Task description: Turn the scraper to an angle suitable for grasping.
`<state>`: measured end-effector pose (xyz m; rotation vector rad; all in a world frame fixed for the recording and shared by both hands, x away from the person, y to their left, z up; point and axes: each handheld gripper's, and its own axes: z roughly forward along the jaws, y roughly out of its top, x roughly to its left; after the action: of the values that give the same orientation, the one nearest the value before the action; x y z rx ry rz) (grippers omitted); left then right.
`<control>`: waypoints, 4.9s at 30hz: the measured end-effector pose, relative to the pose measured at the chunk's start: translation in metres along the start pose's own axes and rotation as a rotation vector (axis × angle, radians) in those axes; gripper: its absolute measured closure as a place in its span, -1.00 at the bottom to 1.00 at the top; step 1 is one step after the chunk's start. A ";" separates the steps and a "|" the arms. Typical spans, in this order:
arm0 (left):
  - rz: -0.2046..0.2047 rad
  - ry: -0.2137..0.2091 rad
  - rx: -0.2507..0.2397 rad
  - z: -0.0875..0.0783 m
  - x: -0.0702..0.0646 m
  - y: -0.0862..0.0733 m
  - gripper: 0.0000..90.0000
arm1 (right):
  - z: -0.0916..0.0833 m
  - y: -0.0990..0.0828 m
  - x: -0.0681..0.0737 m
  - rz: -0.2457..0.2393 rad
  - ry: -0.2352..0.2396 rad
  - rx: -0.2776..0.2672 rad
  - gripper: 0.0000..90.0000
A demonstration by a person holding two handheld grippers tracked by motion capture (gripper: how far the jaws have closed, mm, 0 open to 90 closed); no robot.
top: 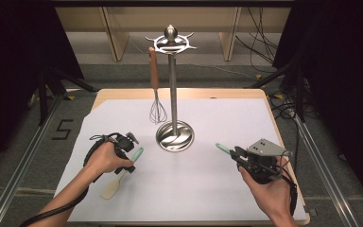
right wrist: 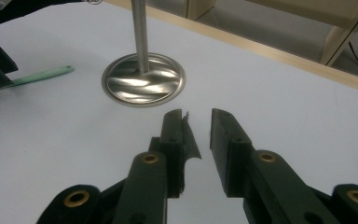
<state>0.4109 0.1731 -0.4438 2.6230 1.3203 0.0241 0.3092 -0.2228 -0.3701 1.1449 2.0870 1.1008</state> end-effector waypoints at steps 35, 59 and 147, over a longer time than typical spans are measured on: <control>-0.048 0.044 0.162 0.019 0.010 0.010 0.55 | 0.000 -0.001 -0.001 -0.007 0.012 0.003 0.66; -0.084 -0.029 -0.044 0.005 0.021 -0.020 0.78 | 0.004 -0.002 -0.001 -0.003 0.027 0.012 0.66; 0.029 -0.020 -1.053 -0.077 -0.075 -0.015 0.78 | 0.026 0.041 0.037 -0.043 0.103 -0.107 0.65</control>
<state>0.3452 0.1355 -0.3654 1.7190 0.8784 0.5344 0.3273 -0.1680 -0.3515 1.0076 2.0919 1.2593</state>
